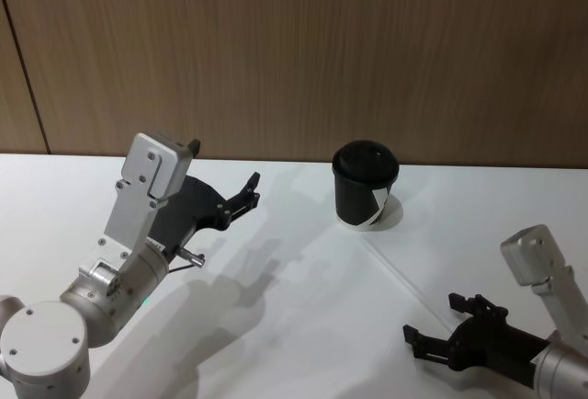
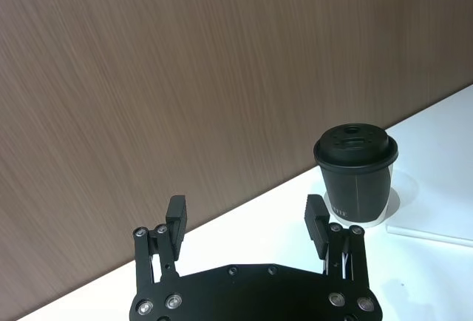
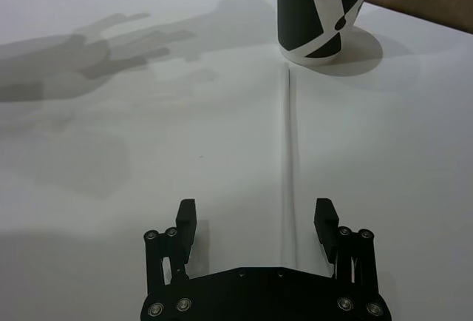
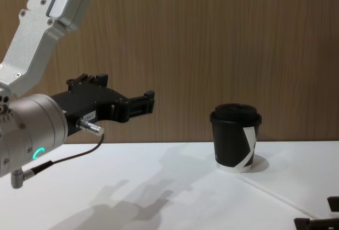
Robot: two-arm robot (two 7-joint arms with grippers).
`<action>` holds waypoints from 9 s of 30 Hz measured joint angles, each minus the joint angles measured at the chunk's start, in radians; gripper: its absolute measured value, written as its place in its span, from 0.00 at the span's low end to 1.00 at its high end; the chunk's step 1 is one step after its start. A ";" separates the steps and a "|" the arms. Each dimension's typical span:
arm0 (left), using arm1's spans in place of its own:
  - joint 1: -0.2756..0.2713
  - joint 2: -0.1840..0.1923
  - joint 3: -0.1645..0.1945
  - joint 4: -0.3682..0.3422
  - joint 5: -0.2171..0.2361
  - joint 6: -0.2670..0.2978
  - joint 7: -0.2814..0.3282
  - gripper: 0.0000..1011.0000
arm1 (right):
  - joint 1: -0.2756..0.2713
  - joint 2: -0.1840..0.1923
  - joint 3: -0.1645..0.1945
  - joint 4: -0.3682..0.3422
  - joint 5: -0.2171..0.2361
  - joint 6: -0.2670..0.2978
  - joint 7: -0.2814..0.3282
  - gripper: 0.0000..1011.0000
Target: Pick up the straw with one hand, pass it to the other hand, and insert it into the cup.
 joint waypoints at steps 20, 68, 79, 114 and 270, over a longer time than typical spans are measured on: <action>0.000 0.000 0.000 0.000 0.000 0.000 0.000 0.99 | 0.012 -0.005 -0.013 0.003 0.015 0.028 -0.021 0.99; 0.000 0.000 0.000 0.000 0.000 0.000 0.000 0.99 | 0.015 -0.006 -0.016 0.005 0.019 0.035 -0.030 0.00; 0.000 0.000 0.000 0.000 0.000 0.000 0.000 0.99 | 0.015 -0.006 -0.016 0.005 0.019 0.035 -0.030 0.00; 0.000 0.000 0.000 0.000 0.000 0.000 0.000 0.99 | 0.002 -0.001 0.077 0.019 0.130 -0.286 0.083 0.00; -0.330 -0.251 -0.023 0.358 -0.740 0.197 -0.481 0.99 | 0.221 -0.157 0.009 0.146 0.239 -0.458 0.134 0.00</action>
